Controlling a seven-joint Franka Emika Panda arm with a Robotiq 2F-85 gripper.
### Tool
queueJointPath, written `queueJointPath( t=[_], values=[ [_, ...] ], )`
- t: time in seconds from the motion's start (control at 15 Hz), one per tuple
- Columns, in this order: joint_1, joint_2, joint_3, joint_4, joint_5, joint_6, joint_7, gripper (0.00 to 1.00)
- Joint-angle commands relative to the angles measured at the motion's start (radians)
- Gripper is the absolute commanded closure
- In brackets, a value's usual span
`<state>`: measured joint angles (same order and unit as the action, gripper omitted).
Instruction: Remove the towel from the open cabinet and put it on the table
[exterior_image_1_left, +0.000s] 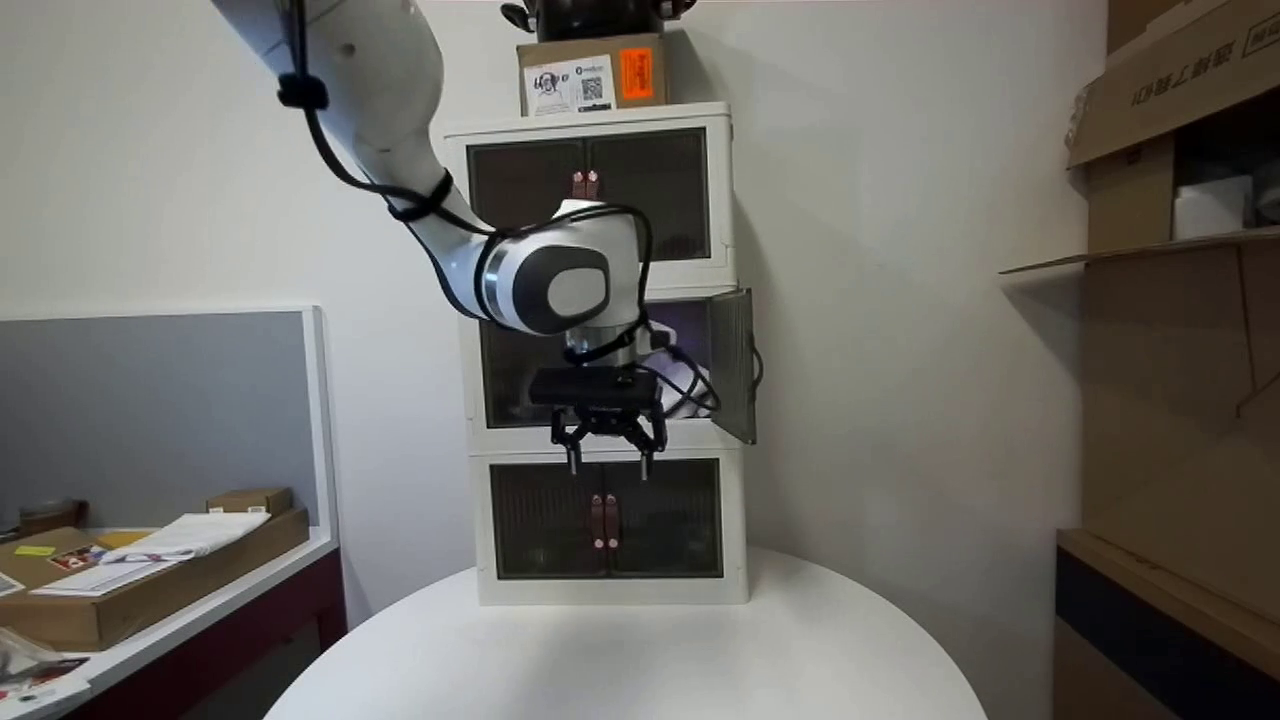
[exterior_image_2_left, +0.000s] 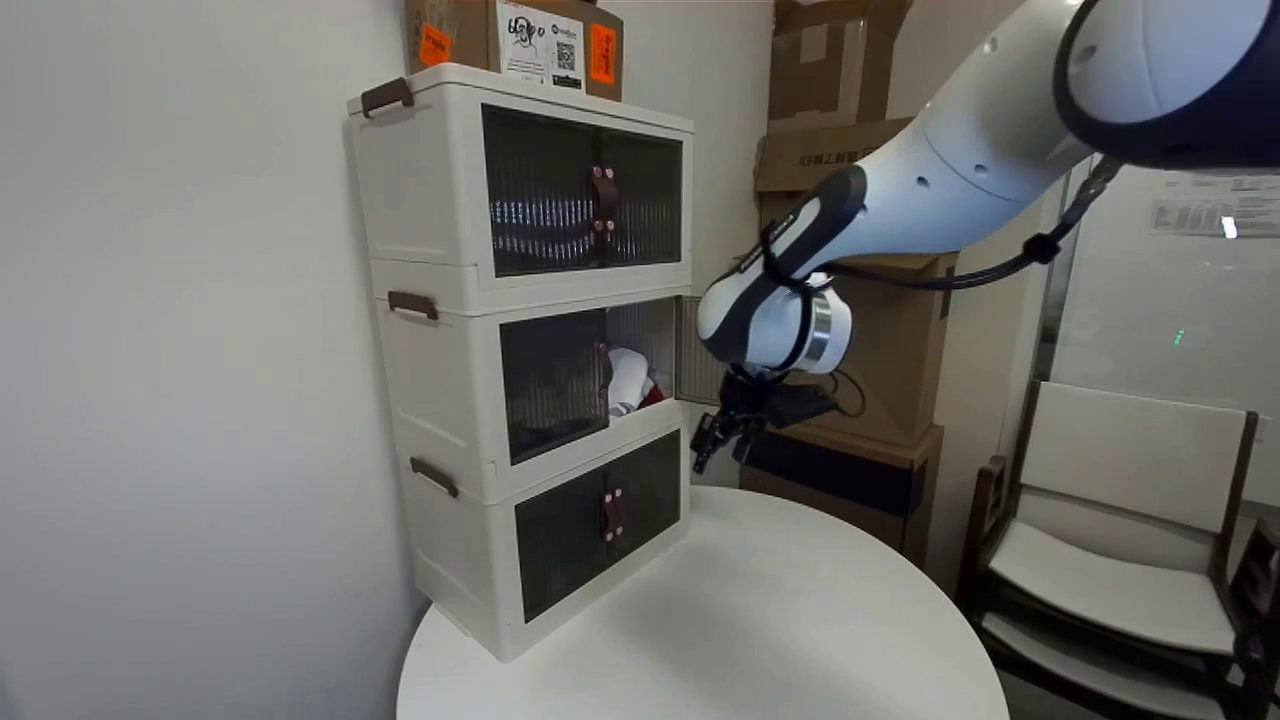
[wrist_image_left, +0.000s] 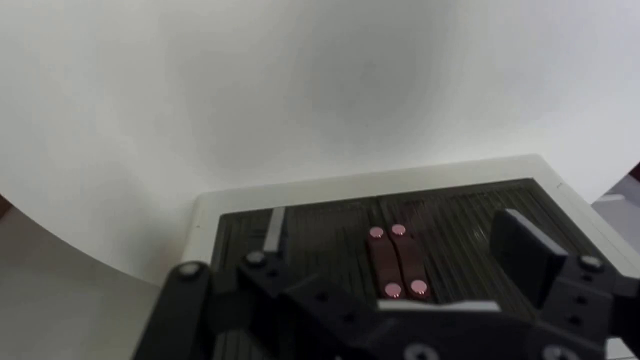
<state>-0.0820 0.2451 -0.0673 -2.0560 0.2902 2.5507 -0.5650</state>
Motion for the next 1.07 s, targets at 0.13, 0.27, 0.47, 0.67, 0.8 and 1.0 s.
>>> queueJointPath(
  t=[0.13, 0.27, 0.47, 0.67, 0.8, 1.0],
  values=[
    [-0.034, 0.189, 0.109, 0.275, -0.001, 0.075, 0.048, 0.0],
    [-0.04, 0.228, 0.129, 0.341, -0.012, 0.104, 0.073, 0.0],
    [-0.06, 0.263, 0.153, 0.396, 0.006, 0.171, 0.112, 0.0],
    [-0.081, 0.295, 0.173, 0.439, 0.008, 0.224, 0.165, 0.0],
    [-0.087, 0.318, 0.183, 0.468, 0.004, 0.256, 0.196, 0.0],
    [-0.091, 0.355, 0.2, 0.504, 0.006, 0.317, 0.241, 0.0]
  ],
)
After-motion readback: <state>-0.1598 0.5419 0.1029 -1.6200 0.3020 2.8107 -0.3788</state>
